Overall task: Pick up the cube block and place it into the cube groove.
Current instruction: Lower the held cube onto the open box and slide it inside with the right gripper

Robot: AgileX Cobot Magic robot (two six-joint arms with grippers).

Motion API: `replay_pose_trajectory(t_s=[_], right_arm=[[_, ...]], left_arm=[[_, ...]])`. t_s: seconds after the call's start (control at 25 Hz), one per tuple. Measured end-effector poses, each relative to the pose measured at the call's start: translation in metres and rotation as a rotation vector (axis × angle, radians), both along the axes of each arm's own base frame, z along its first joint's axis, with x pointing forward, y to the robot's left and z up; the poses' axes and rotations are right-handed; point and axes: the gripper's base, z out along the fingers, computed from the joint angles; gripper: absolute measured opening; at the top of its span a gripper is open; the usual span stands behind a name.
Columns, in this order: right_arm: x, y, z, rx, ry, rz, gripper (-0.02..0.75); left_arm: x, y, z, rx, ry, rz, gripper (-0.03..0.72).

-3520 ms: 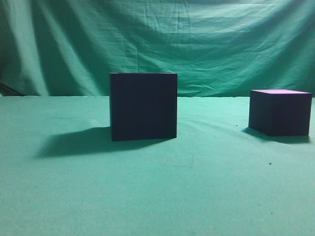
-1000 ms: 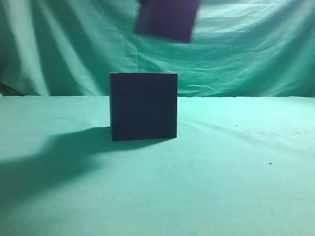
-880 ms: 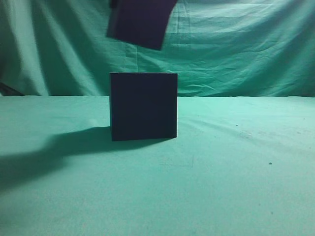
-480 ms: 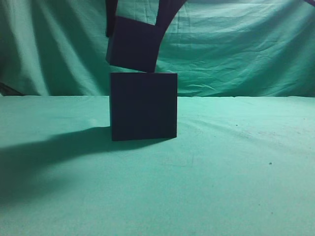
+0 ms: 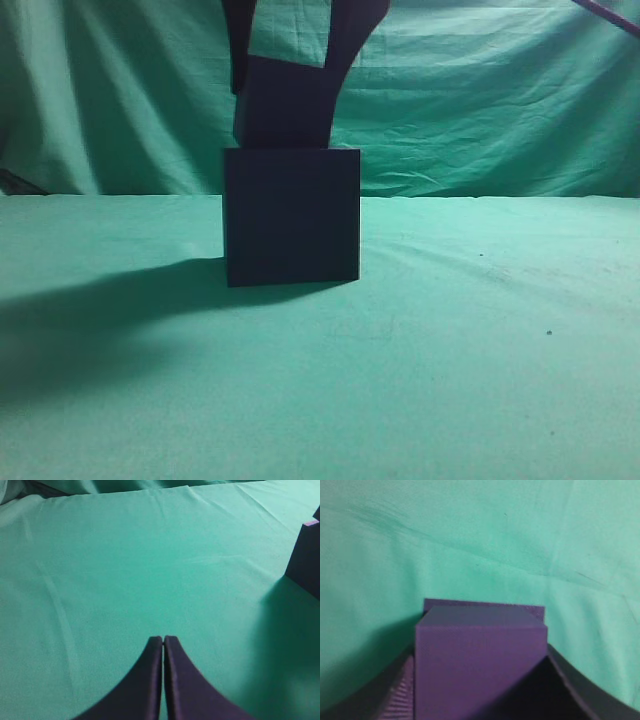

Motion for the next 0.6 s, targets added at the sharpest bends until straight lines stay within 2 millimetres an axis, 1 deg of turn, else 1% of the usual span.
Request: replay_pose_trajectory(t_s=[0.44, 0.6], right_arm=[[-0.0037, -0.0051, -0.0008, -0.064, 0.043, -0.011, 0.428], [-0.0084, -0.0061, -0.0064, -0.085, 0.114, -0.027, 0.428]], left_arm=[[0.0000, 0.0000, 0.0000, 0.000, 0.000, 0.000, 0.000], [0.0000, 0.0000, 0.0000, 0.000, 0.000, 0.000, 0.000]])
